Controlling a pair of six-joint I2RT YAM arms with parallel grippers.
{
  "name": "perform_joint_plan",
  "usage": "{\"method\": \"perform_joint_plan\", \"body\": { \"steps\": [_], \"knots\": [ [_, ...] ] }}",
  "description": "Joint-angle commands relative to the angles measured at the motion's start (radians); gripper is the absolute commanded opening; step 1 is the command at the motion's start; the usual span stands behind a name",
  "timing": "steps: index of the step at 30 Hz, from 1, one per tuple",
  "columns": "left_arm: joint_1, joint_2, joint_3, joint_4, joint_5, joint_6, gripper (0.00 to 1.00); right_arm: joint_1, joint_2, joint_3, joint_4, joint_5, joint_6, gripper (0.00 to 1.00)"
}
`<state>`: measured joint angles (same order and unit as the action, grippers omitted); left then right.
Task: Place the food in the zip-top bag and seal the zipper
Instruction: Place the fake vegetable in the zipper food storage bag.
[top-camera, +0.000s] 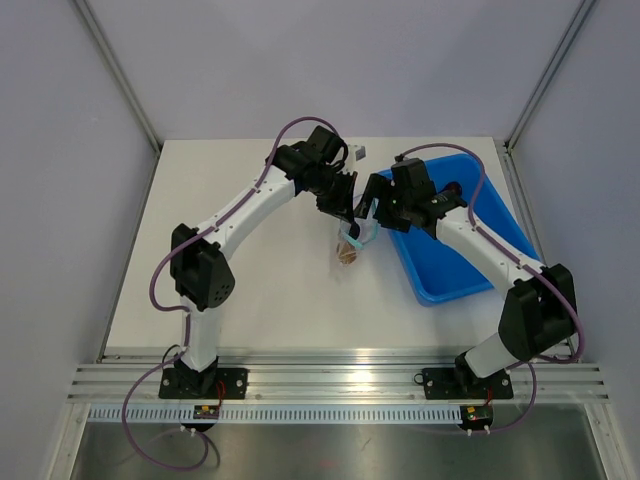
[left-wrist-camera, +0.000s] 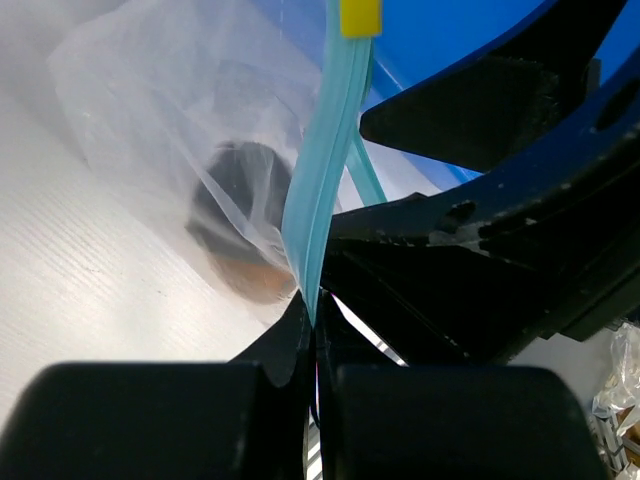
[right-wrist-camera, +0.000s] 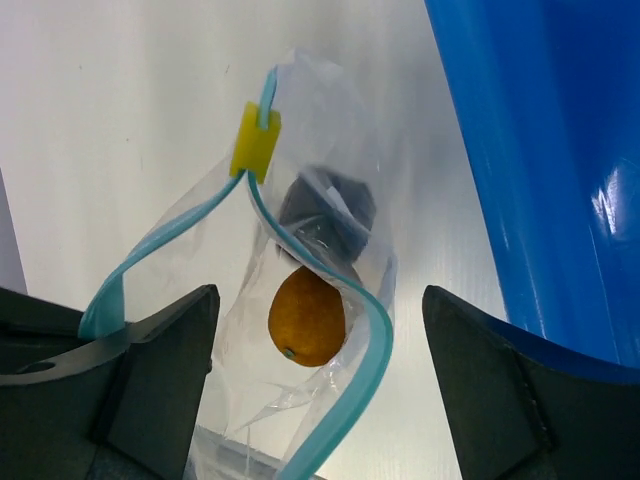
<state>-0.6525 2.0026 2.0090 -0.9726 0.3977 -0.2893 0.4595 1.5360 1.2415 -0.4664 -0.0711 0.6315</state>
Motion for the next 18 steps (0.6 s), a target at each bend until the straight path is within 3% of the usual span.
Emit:
{"method": "perform_joint_plan", "body": {
  "steps": [1,4,7,11,13,18],
  "knots": [
    [0.002,0.012,0.045,0.028,0.0,-0.01,0.0,0.015,-0.077,0.015,0.015,-0.026,-0.015,0.9],
    [0.01,0.019,0.059,0.018,-0.011,-0.01,0.0,0.015,-0.131,0.016,-0.021,0.065,-0.039,0.88],
    [0.013,0.01,0.056,0.012,-0.031,-0.007,0.0,-0.008,-0.168,0.018,-0.075,0.253,-0.081,0.87],
    [0.016,0.001,0.04,0.009,-0.048,-0.001,0.0,-0.117,-0.168,0.003,-0.1,0.456,-0.127,0.88],
    [0.014,-0.005,0.034,0.015,-0.048,0.001,0.0,-0.235,-0.142,-0.01,-0.084,0.452,-0.127,0.89],
    [0.016,-0.005,0.028,0.018,-0.048,0.004,0.0,-0.357,-0.005,0.002,0.014,0.464,-0.107,0.93]
  ]
}}
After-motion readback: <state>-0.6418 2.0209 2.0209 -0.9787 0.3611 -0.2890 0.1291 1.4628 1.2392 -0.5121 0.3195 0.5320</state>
